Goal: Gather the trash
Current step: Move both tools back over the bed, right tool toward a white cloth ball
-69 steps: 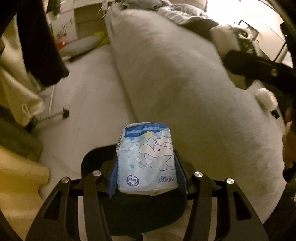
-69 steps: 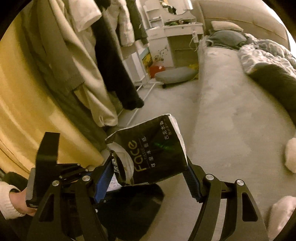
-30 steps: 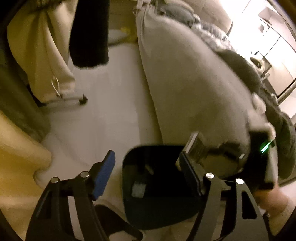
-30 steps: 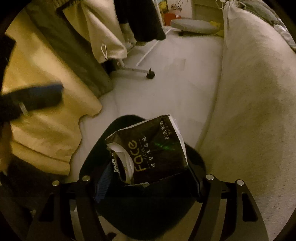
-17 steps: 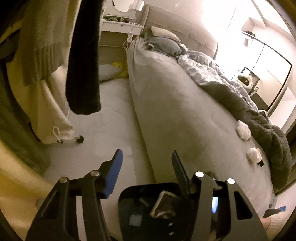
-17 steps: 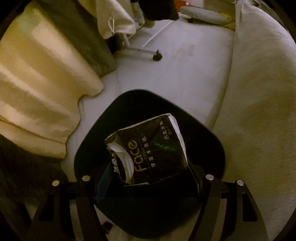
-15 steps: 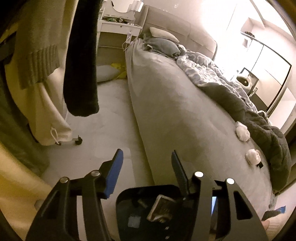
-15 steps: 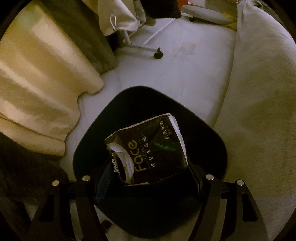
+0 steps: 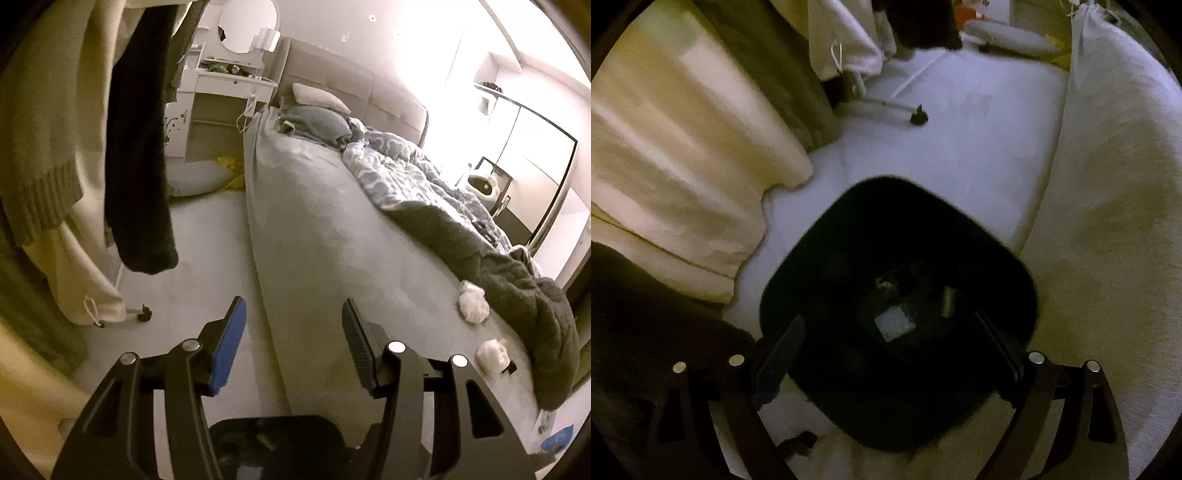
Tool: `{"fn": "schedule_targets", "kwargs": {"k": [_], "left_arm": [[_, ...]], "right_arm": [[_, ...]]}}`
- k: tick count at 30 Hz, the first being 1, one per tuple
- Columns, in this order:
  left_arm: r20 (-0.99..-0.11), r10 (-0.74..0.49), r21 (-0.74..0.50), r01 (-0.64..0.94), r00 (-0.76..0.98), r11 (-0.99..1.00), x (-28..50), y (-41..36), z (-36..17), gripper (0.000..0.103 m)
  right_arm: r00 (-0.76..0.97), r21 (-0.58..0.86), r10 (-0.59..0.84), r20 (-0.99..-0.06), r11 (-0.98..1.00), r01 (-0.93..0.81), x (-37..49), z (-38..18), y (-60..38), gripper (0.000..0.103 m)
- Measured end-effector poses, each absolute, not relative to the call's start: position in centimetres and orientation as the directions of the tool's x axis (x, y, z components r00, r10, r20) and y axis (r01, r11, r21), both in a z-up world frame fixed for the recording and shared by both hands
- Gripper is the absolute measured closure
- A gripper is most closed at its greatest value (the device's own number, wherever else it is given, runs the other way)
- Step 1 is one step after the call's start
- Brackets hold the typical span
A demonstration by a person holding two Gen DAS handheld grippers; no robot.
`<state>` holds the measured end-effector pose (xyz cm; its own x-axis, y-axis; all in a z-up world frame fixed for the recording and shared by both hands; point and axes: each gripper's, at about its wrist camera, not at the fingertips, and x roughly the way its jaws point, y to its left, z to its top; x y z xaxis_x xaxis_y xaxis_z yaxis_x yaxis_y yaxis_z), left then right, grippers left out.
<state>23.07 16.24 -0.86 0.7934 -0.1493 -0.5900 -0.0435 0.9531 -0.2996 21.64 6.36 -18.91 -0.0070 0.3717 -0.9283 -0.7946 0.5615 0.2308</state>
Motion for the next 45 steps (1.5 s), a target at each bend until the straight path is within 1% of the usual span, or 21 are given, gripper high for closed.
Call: {"fn": "schedule_targets", "kwargs": {"k": [3,9,14,16,23,31,34,45], "left_arm": [[-0.58,-0.15,-0.301,-0.04,0.801,0.953,23.7,15.2,-0.5,0.047],[-0.581,-0.161,-0.275,-0.006,0.798,0.961,25.1,11.9,-0.1,0.046],[-0.577,-0.176,-0.255,0.029,0.797,0.967,25.9,9.0,0.2,0.046],[-0.573,-0.18,-0.246,0.042,0.8,0.968,26.1,7.9,0.4,0.044],[-0.569,-0.212,-0.238,0.088,0.794,0.967,27.2,3.9,0.5,0.04],[-0.581,-0.242,-0.219,0.138,0.777,0.966,28.1,-0.1,-0.1,0.032],[-0.585,-0.255,-0.227,0.147,0.77,0.963,28.3,-1.1,-0.5,0.024],[-0.607,-0.32,-0.245,0.212,0.727,0.946,28.8,-4.1,-1.7,0.013]], "right_arm": [[0.018,0.254,0.446,-0.895,0.541,-0.802,22.2,-17.0,5.1,0.011],[0.107,0.255,0.557,-0.823,0.532,-0.808,23.1,-12.9,1.5,0.011],[0.184,0.228,0.585,-0.79,0.559,-0.797,23.9,-10.6,-1.6,0.01],[0.216,0.22,0.59,-0.778,0.578,-0.786,24.3,-9.5,-3.2,0.01],[0.349,0.162,0.56,-0.751,0.67,-0.725,26.0,-7.5,-9.3,0.01],[0.48,0.108,0.494,-0.725,0.77,-0.629,27.6,-6.0,-16.4,0.01],[0.514,0.112,0.477,-0.713,0.801,-0.589,28.1,-5.6,-18.6,0.01],[0.569,0.187,0.446,-0.69,0.871,-0.455,29.8,-5.3,-25.0,0.01]]}}
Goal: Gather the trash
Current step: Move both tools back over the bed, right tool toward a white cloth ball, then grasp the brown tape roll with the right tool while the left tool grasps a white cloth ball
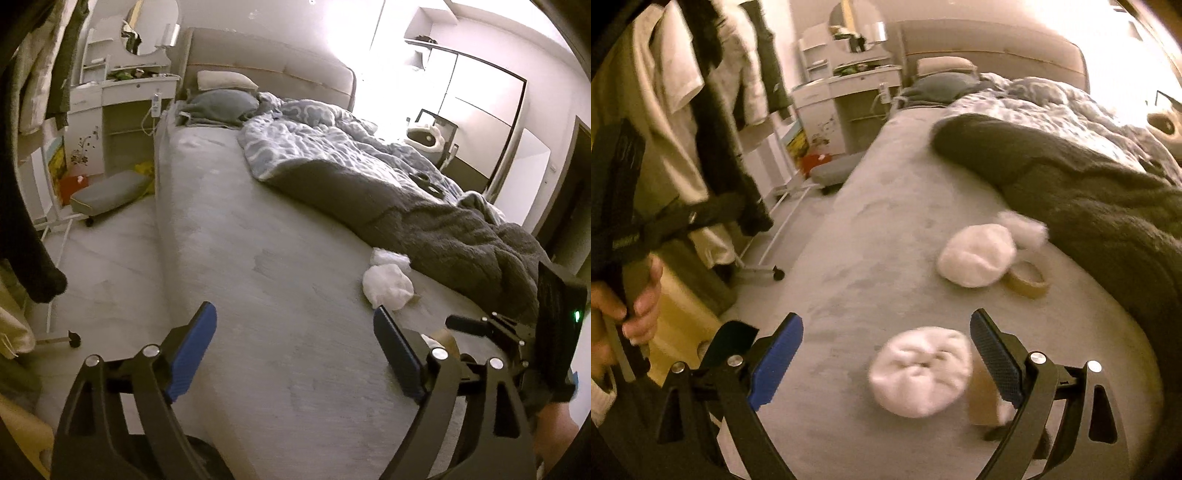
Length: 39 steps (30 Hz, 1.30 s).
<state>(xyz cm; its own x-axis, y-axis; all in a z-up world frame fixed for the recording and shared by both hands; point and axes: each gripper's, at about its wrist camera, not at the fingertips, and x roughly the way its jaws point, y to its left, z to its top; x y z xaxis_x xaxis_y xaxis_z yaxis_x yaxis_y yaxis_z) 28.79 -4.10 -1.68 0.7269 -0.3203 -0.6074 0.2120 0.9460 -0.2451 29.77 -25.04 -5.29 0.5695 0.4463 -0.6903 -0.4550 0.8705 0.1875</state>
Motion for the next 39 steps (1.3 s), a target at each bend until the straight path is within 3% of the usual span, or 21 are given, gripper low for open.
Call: {"fn": "schedule_targets", "kwargs": {"k": [6,12,27,34,39], "left_arm": [[-0.613,-0.353,-0.239,0.26,0.707,0.936,28.8,-5.9,-2.3,0.01],[-0.623,-0.405,-0.244,0.325,0.67,0.913,28.7,-7.9,-3.1,0.008],[-0.677,-0.51,-0.265,0.471,0.531,0.842,28.7,-13.7,-6.1,0.006],[-0.706,-0.522,-0.256,0.514,0.479,0.819,28.7,-16.6,-7.9,0.006],[-0.718,-0.531,-0.267,0.526,0.45,0.807,28.9,-18.4,-9.0,0.006]], "right_arm": [[0.577,0.266,0.448,-0.683,0.888,-0.374,30.6,-5.8,-28.3,0.011],[0.546,0.377,0.483,-0.685,0.876,-0.301,31.2,-7.2,-30.8,0.028],[0.474,0.561,0.599,-0.645,0.793,-0.239,31.8,-9.3,-33.3,0.054],[0.446,0.646,0.666,-0.598,0.73,-0.225,31.8,-9.7,-34.0,0.079],[0.433,0.66,0.684,-0.587,0.714,-0.234,31.4,-9.7,-33.9,0.09]]}}
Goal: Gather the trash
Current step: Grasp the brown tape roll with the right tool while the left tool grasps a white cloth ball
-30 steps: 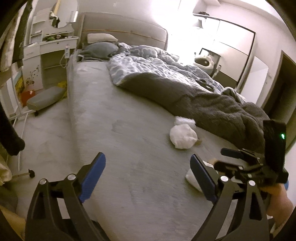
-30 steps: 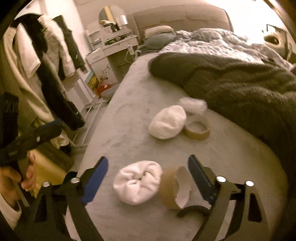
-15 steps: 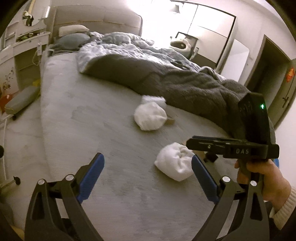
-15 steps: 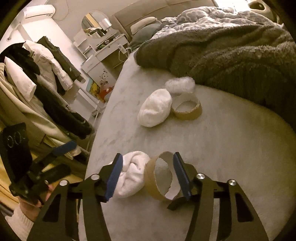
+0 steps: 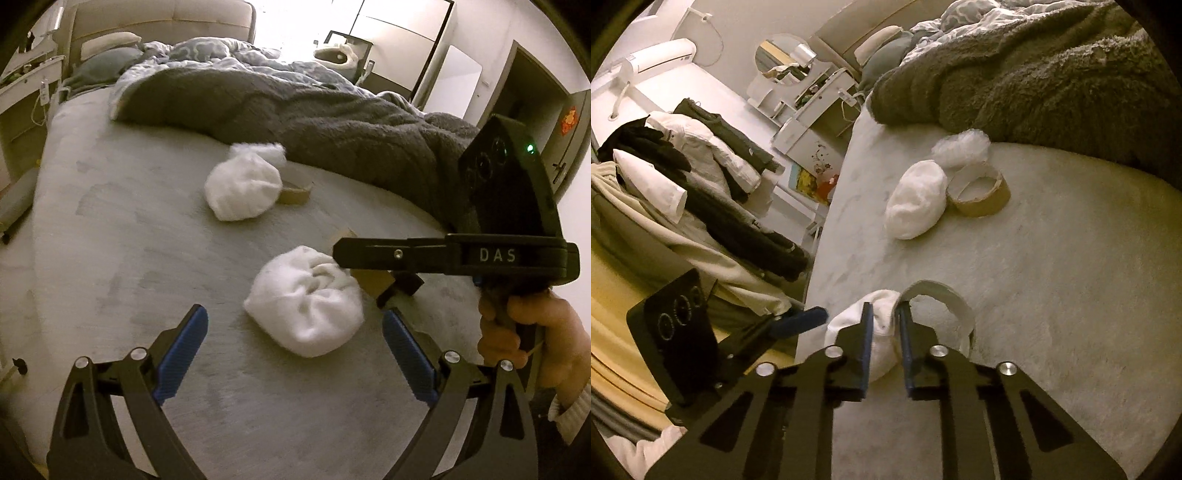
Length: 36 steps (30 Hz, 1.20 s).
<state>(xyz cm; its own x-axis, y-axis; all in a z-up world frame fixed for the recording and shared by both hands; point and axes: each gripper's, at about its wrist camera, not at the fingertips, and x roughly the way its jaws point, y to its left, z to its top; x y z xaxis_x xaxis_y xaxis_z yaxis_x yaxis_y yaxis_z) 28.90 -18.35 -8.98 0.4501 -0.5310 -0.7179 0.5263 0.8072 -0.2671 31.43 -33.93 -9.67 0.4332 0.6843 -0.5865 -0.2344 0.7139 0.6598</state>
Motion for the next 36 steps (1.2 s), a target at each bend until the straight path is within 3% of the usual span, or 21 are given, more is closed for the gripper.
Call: {"fn": "schedule_targets", "kwargs": {"k": [15,24,28,36], "left_arm": [[-0.73,-0.517,-0.273,0.504,0.446,0.82,29.8,-21.2,-10.6,0.008],[-0.743,-0.479,-0.261,0.457,0.467,0.85,30.1,-20.9,-11.0,0.032],[-0.731,-0.486,-0.277,0.442,0.48,0.853,30.0,-20.2,-10.4,0.042],[-0.701,-0.468,-0.274,0.402,0.538,0.873,29.4,-17.1,-8.7,0.048]], "right_arm": [[0.484,0.712,0.736,-0.473,0.643,-0.283,30.4,-7.7,-36.4,0.095],[0.509,0.784,0.787,-0.349,0.542,-0.302,30.2,-6.3,-36.9,0.097],[0.511,0.771,0.785,-0.349,0.551,-0.319,30.3,-5.5,-36.0,0.097],[0.516,0.785,0.789,-0.334,0.536,-0.31,30.9,-5.3,-34.4,0.097]]}}
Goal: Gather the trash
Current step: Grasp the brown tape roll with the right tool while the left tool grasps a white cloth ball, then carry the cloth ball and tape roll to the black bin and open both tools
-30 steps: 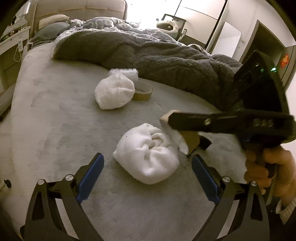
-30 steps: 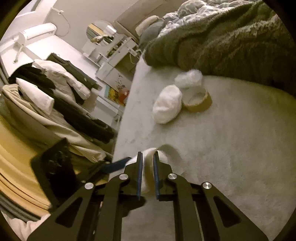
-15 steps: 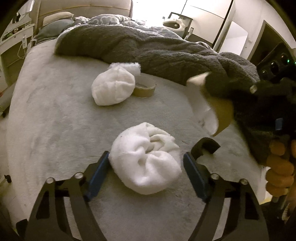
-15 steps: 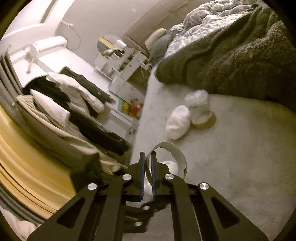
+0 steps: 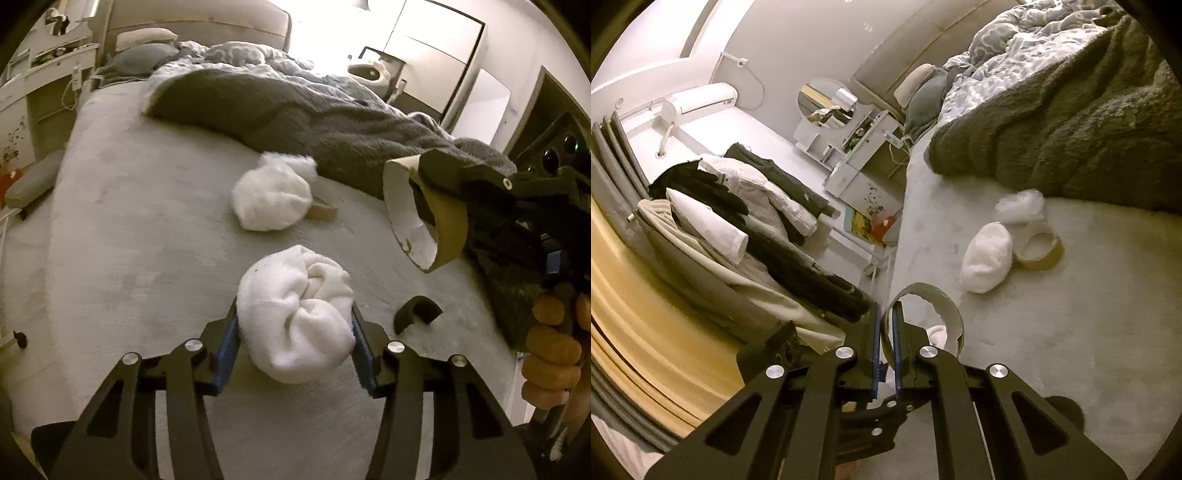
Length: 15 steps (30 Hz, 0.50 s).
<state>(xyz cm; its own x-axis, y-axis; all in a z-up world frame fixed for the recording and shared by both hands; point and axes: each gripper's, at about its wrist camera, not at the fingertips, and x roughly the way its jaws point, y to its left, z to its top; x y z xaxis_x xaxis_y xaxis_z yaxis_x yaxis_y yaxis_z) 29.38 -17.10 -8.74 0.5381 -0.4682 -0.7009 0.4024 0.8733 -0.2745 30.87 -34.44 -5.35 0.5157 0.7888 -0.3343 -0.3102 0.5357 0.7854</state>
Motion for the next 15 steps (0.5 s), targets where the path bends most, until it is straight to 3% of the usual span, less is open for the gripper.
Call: {"fn": "schedule_targets", "kwargs": {"k": [15], "left_arm": [[-0.692,-0.404,-0.246,0.332,0.598,0.911,28.2,-9.4,-7.3,0.049]], "right_arm": [[0.476,0.802,0.828,-0.297,0.487,-0.346,32.5,-5.3,-28.0,0.097]]}}
